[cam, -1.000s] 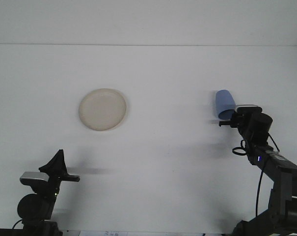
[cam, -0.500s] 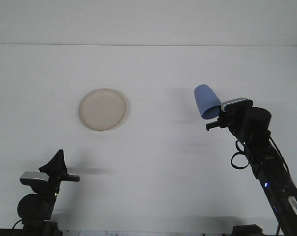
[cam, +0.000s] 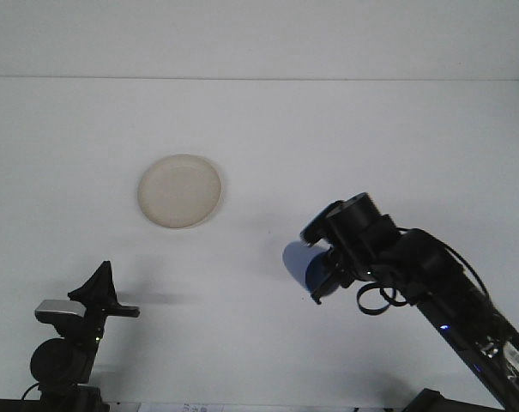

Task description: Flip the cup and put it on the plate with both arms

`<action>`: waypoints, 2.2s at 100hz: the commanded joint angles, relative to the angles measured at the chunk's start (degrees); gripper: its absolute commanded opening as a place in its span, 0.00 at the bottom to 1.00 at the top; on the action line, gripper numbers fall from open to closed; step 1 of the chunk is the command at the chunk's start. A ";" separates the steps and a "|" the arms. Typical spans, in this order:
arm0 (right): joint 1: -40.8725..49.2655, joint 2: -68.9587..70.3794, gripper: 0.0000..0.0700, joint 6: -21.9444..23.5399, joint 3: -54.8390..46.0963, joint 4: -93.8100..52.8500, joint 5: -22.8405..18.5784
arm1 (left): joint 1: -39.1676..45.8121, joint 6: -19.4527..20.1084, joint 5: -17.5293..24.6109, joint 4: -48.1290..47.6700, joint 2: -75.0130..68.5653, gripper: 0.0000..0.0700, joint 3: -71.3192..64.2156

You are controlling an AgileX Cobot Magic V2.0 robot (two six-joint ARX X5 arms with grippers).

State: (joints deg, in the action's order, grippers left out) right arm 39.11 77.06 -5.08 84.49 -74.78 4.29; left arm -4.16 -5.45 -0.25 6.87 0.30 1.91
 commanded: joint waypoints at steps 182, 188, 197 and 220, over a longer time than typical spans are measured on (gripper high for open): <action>-3.10 9.94 0.60 0.26 12.20 -1.68 2.21 | -0.09 0.04 0.07 0.68 -0.11 0.02 -1.11; -6.36 6.43 0.60 0.26 11.30 1.09 2.21 | -0.09 0.04 0.07 0.68 -0.11 0.02 -1.11; -11.65 0.24 0.60 0.63 9.35 5.38 2.19 | -0.09 0.04 0.07 0.68 -0.11 0.02 -1.11; -24.63 -15.76 0.59 1.68 0.81 14.10 2.23 | -0.09 0.04 0.07 0.68 -0.11 0.02 -1.11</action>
State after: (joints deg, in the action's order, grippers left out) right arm 16.38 63.59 -4.51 87.09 -62.52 6.46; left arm -4.16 -5.48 -0.25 6.87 0.30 1.91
